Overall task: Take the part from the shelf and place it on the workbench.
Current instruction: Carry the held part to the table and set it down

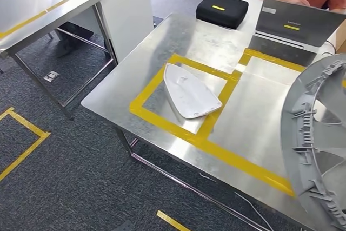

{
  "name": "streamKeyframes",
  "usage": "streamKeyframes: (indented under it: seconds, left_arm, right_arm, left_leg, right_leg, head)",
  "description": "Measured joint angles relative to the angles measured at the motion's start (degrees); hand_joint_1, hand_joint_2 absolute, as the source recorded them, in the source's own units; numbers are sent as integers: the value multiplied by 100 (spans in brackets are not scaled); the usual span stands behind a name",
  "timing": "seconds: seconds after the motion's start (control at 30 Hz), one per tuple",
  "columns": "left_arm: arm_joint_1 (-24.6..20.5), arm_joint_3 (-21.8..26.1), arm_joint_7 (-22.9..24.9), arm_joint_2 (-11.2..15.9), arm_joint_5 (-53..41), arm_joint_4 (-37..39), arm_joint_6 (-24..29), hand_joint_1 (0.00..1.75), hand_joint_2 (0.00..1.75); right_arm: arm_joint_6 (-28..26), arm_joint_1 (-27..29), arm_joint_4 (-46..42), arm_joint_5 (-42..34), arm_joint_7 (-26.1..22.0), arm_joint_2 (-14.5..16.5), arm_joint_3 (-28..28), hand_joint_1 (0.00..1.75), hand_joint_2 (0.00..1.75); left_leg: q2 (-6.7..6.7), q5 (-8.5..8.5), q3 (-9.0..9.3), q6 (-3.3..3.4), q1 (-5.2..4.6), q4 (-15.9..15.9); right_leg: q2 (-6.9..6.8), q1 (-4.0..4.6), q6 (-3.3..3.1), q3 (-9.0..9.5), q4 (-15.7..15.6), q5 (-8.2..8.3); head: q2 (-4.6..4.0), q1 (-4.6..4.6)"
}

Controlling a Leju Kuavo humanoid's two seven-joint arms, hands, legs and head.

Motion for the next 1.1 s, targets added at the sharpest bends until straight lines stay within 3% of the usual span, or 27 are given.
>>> streamKeyframes:
  seconds: [0.03, 0.1, 0.17, 0.2, 0.3, 0.33, 0.37, 0.4, 0.5, 0.57, 0.63, 0.7, 0.8, 0.87, 0.9, 1.0, 1.03, 1.1]
  left_arm:
    - [0, 3, -1, 11, -1, 0, 1, 0, 175]
    - [-1, 10, -3, 18, -1, 0, 1, 0, 175]
    - [-2, 16, -3, 17, -2, 0, 1, 0, 175]
    - [-4, 19, -4, 17, -2, 0, 1, 0, 175]
    - [-25, 35, -15, 16, 8, 0, -18, 0, 175]
    - [-36, 43, -18, 16, 11, 0, -28, 0, 175]
    - [-44, 49, -20, 15, 13, 0, -36, 0, 175]
    - [-47, 53, -20, 14, 11, 0, -36, 0, 175]
    - [-11, 56, -15, 10, 3, 0, -7, 0, 175]
    - [7, 57, -14, 6, 3, 0, 3, 0, 175]
    - [2, 58, -14, -7, 2, 0, 4, 0, 175]
    - [1, 60, -14, -27, -1, 0, 8, 0, 175]
    - [10, 63, -14, -44, -2, 0, 10, 0, 175]
    - [12, 66, -14, -48, -2, 0, 10, 0, 175]
    - [12, 68, -13, -50, -2, 0, 10, 0, 175]
    - [9, 70, -13, -54, -3, 0, 10, 0, 175]
    - [9, 70, -13, -52, -4, 0, 11, 0, 175]
    - [9, 72, -12, -43, -5, 0, 12, 0, 175]
  right_arm:
    - [0, -13, 6, -1, 0, -1, 0, 175, 175]
    - [-1, -26, 17, -3, 0, -5, 1, 175, 175]
    - [-1, -19, 26, -2, 2, -7, 1, 175, 175]
    - [-2, -20, 30, -3, 5, -7, 1, 175, 175]
    - [-2, -32, 31, -5, 15, -8, 2, 175, 175]
    - [-2, -34, 32, -4, 15, -8, 3, 175, 175]
    - [-2, -33, 33, -4, 15, -8, 3, 175, 175]
    - [-2, -31, 33, -4, 15, -8, 3, 175, 175]
    - [-2, -39, 37, -3, 15, -8, 4, 175, 175]
    - [-2, -48, 40, -2, 15, -8, 4, 175, 175]
    - [-2, -40, 41, -2, 14, -8, 4, 175, 175]
    - [-2, -36, 51, -3, -4, -9, 3, 175, 175]
    - [-1, -74, 81, -1, -54, -10, 3, 175, 175]
    - [0, -77, 116, 2, -74, -10, 5, 175, 175]
    - [1, -74, 134, 2, -81, -10, 5, 175, 175]
    - [1, -81, 163, 3, -104, -10, 5, 175, 175]
    - [1, -85, 167, 2, -107, -9, 5, 175, 175]
    - [1, -87, 180, -1, -110, -9, 2, 175, 175]
  left_leg:
    - [11, -57, -14, -45, -10, 71]
    - [47, -115, -27, -83, -22, 141]
    - [19, -196, -25, -110, -1, 195]
    - [-49, -330, -89, -112, 6, 366]
    - [-242, -917, -579, -45, -36, 1495]
    - [-257, -1007, -716, -2, -69, 1803]
    - [-268, -983, -773, 55, -110, 1928]
    - [-286, -836, -733, 126, -157, 1825]
    - [-507, -172, -391, 391, -287, 868]
    - [-631, -45, -324, 480, -332, 543]
    - [-586, -38, -307, 475, -335, 375]
    - [-524, 13, -257, 442, -293, 199]
    - [-425, 70, -237, 419, -266, 117]
    - [-359, 66, -236, 410, -264, 120]
    - [-339, 60, -232, 401, -262, 123]
    - [-309, 19, -205, 340, -267, 156]
    - [-305, 1, -207, 317, -277, 178]
    - [-303, -14, -225, 322, -303, 211]
  right_leg:
    - [-36, 4, -44, 67, -116, -17]
    - [20, 17, -215, 58, -77, -99]
    - [86, 29, -310, 29, -41, -118]
    - [122, 36, -342, 23, -35, -119]
    - [233, 95, -399, 17, -35, -120]
    - [276, 124, -413, 20, -35, -123]
    - [324, 156, -427, 30, -35, -127]
    - [375, 188, -441, 46, -35, -130]
    - [517, 250, -463, 58, -40, -125]
    - [585, 232, -441, 3, -50, -87]
    - [630, 218, -380, -42, -70, -33]
    - [534, 236, -332, -145, 31, -105]
    - [305, 230, -259, -543, 879, -552]
    - [255, 206, -207, -735, 1335, -676]
    - [240, 195, -190, -682, 1260, -586]
    - [186, 173, -198, -58, 171, -141]
    - [180, 174, -231, 100, -96, -82]
    - [186, 182, -289, 197, -236, -76]
  head:
    - [0, -2]
    - [0, -32]
    - [-1, -78]
    - [-1, -89]
    - [1, -130]
    - [1, -137]
    - [1, -141]
    - [0, -141]
    - [-1, -118]
    - [1, -105]
    - [1, -115]
    - [0, -105]
    - [-1, -89]
    - [0, -90]
    - [0, -88]
    - [-1, -88]
    - [0, -92]
    - [0, -96]
